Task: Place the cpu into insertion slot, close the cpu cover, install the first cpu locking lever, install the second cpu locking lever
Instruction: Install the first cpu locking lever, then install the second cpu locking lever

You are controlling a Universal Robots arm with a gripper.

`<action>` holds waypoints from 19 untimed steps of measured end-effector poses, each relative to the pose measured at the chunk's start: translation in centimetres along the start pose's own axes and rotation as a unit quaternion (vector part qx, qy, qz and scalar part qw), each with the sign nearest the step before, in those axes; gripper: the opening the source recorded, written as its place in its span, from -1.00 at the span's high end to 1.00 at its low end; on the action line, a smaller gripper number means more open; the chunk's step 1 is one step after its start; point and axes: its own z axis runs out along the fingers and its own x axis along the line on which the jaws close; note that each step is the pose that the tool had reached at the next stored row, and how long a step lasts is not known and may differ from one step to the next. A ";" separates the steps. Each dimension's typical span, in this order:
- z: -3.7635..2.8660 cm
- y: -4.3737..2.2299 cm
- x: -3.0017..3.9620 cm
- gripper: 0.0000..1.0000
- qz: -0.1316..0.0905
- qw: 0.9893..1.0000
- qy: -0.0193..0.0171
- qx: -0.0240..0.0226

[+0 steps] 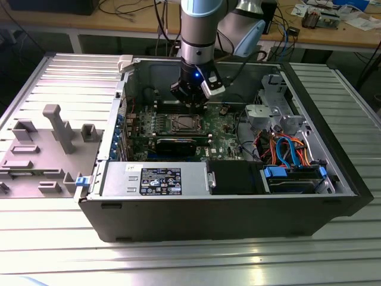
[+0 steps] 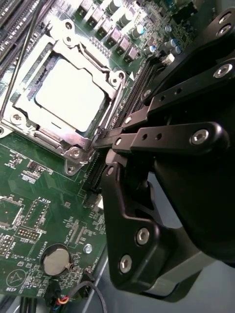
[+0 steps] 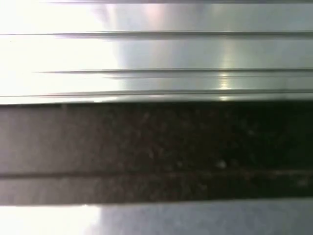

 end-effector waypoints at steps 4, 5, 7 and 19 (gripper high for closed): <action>-0.02 -0.17 -0.01 0.79 0.000 1.000 0.000 0.000; -0.02 -0.24 0.00 0.79 0.000 1.000 0.000 0.000; -0.02 -0.26 0.00 0.79 0.000 1.000 0.000 0.000; -0.04 -0.57 -0.01 0.79 0.000 1.000 0.000 0.000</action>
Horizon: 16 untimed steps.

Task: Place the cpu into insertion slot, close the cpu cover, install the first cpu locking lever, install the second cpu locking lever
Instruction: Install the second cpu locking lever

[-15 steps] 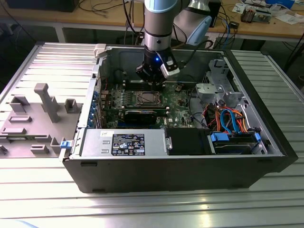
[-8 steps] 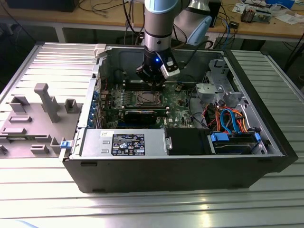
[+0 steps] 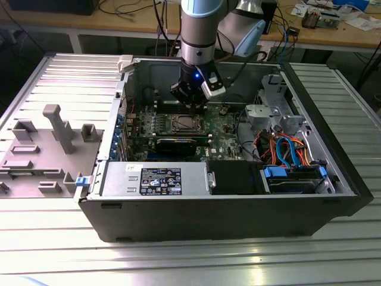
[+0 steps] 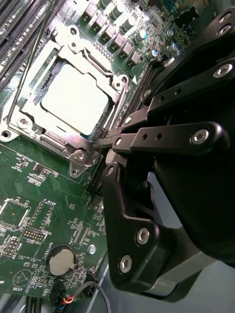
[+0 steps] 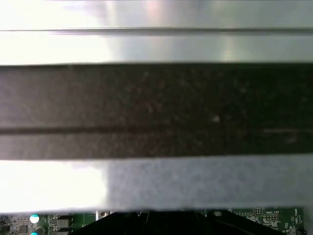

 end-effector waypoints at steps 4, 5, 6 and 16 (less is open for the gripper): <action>0.00 -0.02 0.00 0.79 0.000 1.000 0.000 0.000; 0.00 -0.03 0.00 0.79 0.000 1.000 0.000 0.000; 0.00 -0.03 0.00 0.79 0.000 1.000 0.000 0.000; -0.39 -0.01 -0.01 0.79 0.000 1.000 0.000 0.000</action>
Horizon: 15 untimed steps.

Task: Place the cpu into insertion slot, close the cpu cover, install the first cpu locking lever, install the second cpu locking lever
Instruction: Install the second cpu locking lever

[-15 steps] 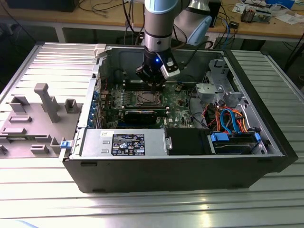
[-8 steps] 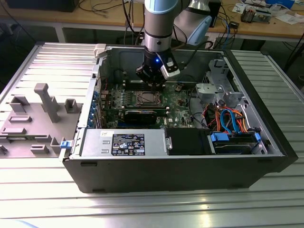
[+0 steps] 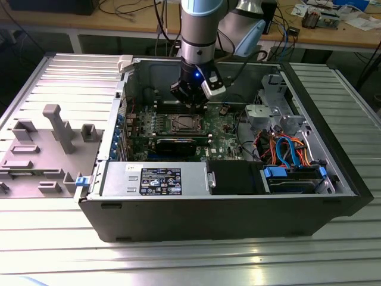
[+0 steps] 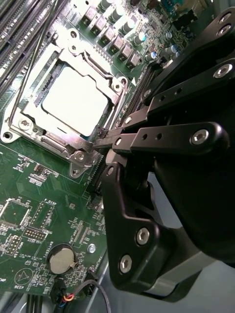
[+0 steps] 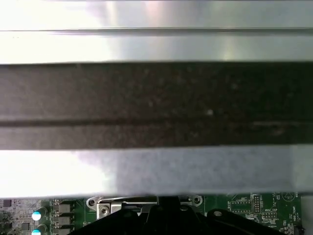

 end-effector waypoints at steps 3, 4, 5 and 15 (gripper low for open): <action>-0.30 0.02 -0.01 0.79 0.000 1.000 0.000 0.000; -0.35 0.02 -0.01 0.79 0.000 1.000 0.000 0.000; -0.45 0.03 -0.01 0.79 0.000 1.000 0.000 0.000; -0.76 0.04 -0.02 0.79 0.000 1.000 0.000 0.000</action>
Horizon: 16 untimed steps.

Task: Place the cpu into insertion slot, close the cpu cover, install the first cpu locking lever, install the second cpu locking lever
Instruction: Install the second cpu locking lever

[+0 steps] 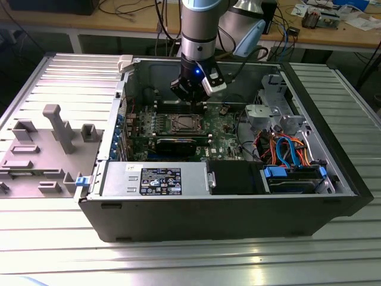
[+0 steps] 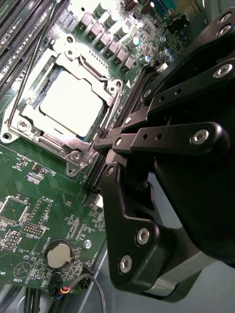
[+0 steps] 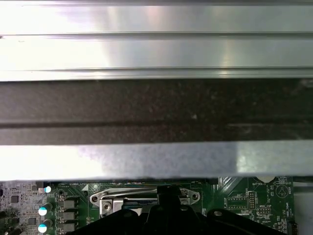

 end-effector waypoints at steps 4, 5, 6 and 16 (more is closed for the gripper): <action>-0.02 0.00 0.00 0.79 0.000 1.000 0.000 0.000; -0.02 -0.03 0.00 0.79 0.000 1.000 0.000 0.000; -0.02 -0.10 0.00 0.79 0.000 1.000 0.000 0.000; -0.50 -0.30 -0.02 0.79 0.000 1.000 0.000 0.000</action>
